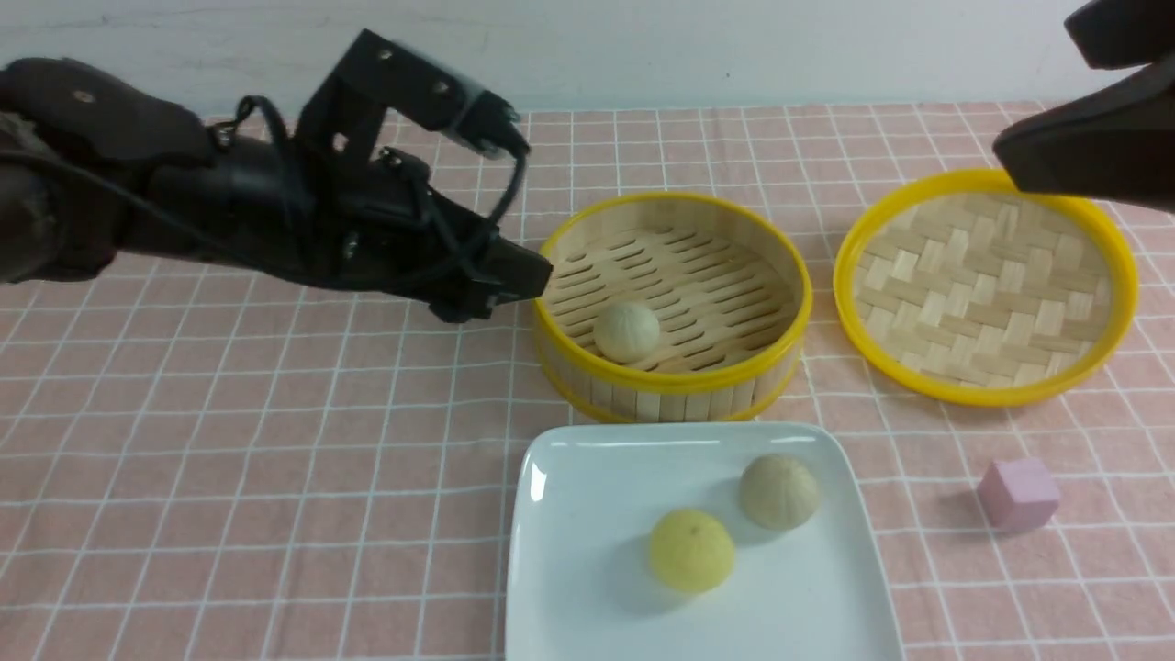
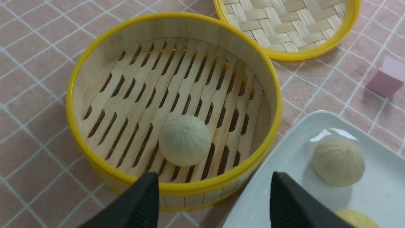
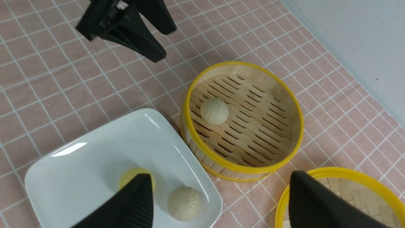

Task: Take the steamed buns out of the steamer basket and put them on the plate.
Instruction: Use the left arm to grab the steamed stuffed bun that is closest to it

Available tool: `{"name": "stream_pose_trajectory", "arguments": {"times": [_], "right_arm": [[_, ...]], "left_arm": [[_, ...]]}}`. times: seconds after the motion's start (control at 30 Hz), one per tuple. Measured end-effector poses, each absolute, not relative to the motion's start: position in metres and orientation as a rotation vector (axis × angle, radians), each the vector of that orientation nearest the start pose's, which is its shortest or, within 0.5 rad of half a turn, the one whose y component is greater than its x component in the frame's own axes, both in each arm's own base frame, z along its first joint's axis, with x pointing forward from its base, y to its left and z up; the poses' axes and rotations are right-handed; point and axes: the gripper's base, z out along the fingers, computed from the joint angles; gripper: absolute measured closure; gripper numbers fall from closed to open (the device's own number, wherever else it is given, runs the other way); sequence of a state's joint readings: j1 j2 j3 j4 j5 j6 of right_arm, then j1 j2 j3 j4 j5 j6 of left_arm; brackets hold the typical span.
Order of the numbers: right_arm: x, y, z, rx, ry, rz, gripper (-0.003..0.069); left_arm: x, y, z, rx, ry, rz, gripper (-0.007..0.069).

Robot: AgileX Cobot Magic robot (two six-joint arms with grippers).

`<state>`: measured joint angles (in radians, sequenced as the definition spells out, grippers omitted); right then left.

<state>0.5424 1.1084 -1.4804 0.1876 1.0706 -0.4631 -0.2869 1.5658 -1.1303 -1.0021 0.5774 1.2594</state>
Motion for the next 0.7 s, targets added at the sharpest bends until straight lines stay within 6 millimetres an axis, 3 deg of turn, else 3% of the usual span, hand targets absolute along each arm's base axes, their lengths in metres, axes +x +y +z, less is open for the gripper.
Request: {"name": "stream_pose_trajectory", "arguments": {"times": [0.43,0.7], "right_arm": [[0.157,0.113,0.469,-1.040,1.990,0.302,0.0101],[0.156,0.112,0.467,-1.050,2.005,0.303,0.0101]], "left_arm": [[0.352,-0.191,0.238,0.970,2.011,-0.362,0.0147],[0.374,-0.201,0.212,0.954,2.041,-0.325,0.0147]]}}
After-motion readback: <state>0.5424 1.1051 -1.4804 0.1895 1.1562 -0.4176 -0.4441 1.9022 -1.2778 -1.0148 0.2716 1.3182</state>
